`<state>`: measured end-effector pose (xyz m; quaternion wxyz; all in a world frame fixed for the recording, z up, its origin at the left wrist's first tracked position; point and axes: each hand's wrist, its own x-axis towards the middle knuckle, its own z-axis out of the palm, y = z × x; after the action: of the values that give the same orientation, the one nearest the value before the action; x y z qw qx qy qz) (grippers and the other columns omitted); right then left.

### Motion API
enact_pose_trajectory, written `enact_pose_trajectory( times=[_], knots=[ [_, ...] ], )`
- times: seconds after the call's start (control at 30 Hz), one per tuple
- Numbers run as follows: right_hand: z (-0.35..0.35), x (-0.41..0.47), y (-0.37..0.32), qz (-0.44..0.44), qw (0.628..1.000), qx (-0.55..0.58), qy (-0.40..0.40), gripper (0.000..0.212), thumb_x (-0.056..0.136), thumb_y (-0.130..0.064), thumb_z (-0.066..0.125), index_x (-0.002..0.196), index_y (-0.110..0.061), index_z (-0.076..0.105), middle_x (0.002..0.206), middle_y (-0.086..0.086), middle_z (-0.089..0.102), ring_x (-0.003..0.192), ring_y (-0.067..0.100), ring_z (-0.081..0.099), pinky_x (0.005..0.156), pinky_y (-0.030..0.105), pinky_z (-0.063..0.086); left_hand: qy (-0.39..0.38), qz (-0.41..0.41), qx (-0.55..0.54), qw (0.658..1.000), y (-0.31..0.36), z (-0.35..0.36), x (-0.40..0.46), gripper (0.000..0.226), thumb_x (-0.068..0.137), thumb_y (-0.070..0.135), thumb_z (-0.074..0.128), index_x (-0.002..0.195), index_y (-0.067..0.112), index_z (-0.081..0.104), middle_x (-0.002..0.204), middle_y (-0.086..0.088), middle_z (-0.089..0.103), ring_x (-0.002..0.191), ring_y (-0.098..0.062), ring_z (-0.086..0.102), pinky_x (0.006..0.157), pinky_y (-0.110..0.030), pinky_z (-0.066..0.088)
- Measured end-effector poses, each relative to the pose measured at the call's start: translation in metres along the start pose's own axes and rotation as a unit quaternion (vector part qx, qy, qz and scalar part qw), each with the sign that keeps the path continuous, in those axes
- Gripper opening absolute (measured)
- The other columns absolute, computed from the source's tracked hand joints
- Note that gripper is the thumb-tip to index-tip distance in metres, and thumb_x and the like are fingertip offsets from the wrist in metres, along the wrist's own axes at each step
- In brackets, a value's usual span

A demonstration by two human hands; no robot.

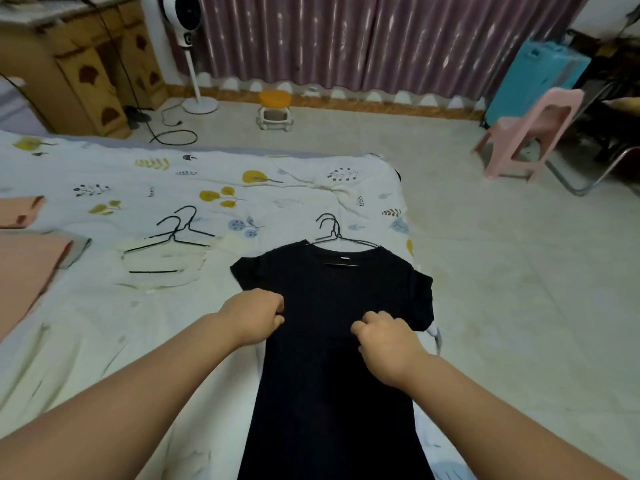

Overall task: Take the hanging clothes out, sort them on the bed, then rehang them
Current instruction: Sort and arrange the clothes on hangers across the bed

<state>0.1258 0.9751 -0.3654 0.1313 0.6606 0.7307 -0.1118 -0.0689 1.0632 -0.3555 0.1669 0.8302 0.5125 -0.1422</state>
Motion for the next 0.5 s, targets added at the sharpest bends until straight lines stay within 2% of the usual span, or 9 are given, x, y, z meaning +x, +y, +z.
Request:
enact_pose_trajectory(
  times=[0.13, 0.33, 0.5],
  knots=[
    [-0.042, -0.045, -0.039, -0.03, 0.999, -0.008, 0.019, 0.031, 0.094, -0.015, 0.046, 0.125, -0.014, 0.048, 0.122, 0.007, 0.049, 0.112, 0.026, 0.045, 0.09, 0.035, 0.037, -0.021, -0.01, -0.013, 1.0, 0.007, -0.027, -0.066, 0.036, 0.097, 0.031, 0.042, 0.129, 0.017, 0.049, 0.129, -0.005, 0.054, 0.116, -0.023, 0.052, 0.095, -0.033, 0.043],
    [-0.103, -0.128, -0.09, -0.03, 0.998, 0.027, 0.054, 0.035, 0.097, -0.023, 0.043, 0.131, -0.016, 0.045, 0.13, 0.006, 0.046, 0.122, 0.025, 0.04, 0.1, 0.037, 0.033, 0.016, -0.03, -0.059, 0.998, 0.023, -0.062, -0.173, 0.038, 0.097, 0.034, 0.042, 0.131, 0.019, 0.046, 0.13, -0.005, 0.054, 0.118, -0.022, 0.051, 0.096, -0.033, 0.043],
    [-0.145, -0.207, -0.129, -0.033, 0.992, 0.076, 0.093, 0.041, 0.099, -0.026, 0.038, 0.14, -0.02, 0.038, 0.145, 0.003, 0.034, 0.137, 0.022, 0.026, 0.11, 0.037, 0.024, 0.06, -0.057, -0.097, 0.992, 0.037, -0.085, -0.263, 0.042, 0.097, 0.037, 0.041, 0.136, 0.02, 0.042, 0.135, -0.003, 0.05, 0.121, -0.021, 0.049, 0.097, -0.032, 0.041]
  ],
)
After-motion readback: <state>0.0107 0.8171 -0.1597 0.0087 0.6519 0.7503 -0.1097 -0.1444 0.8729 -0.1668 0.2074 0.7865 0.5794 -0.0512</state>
